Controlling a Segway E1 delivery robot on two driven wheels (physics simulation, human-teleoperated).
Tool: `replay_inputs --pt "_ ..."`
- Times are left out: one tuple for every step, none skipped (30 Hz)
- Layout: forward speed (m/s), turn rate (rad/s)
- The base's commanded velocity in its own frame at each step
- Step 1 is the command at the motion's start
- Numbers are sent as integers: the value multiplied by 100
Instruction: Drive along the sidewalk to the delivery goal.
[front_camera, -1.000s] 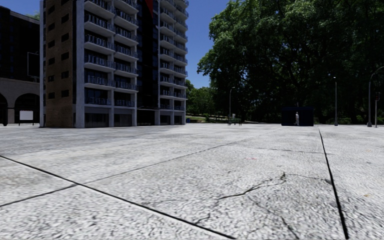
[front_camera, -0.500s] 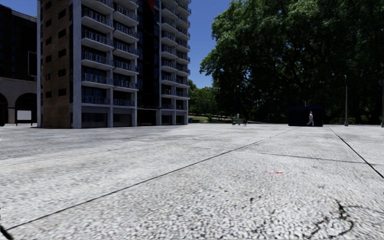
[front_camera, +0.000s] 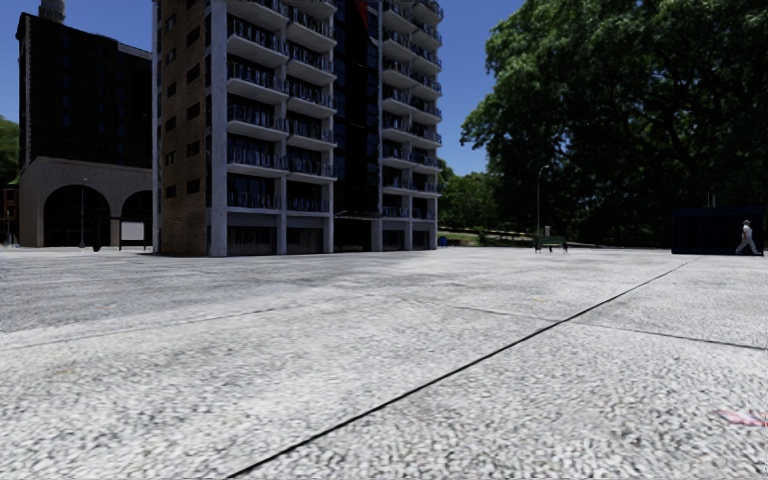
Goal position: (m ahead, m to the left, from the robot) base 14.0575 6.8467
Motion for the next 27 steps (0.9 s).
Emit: replay_inputs --pt "200 43" --pt "200 43" --pt "200 43" --pt "200 43" --pt "200 43" --pt "200 43" --pt "200 43" --pt "200 43" --pt "200 43" --pt "200 43" --pt "200 41" --pt "200 38" --pt "200 38" --pt "200 34" --pt "200 0" --pt "200 0" --pt "200 0" --pt "200 0" --pt "200 0" --pt "200 0" --pt "200 0" --pt "200 0" --pt "200 0" --pt "200 0" --pt "200 0" --pt "200 0" --pt "200 0"
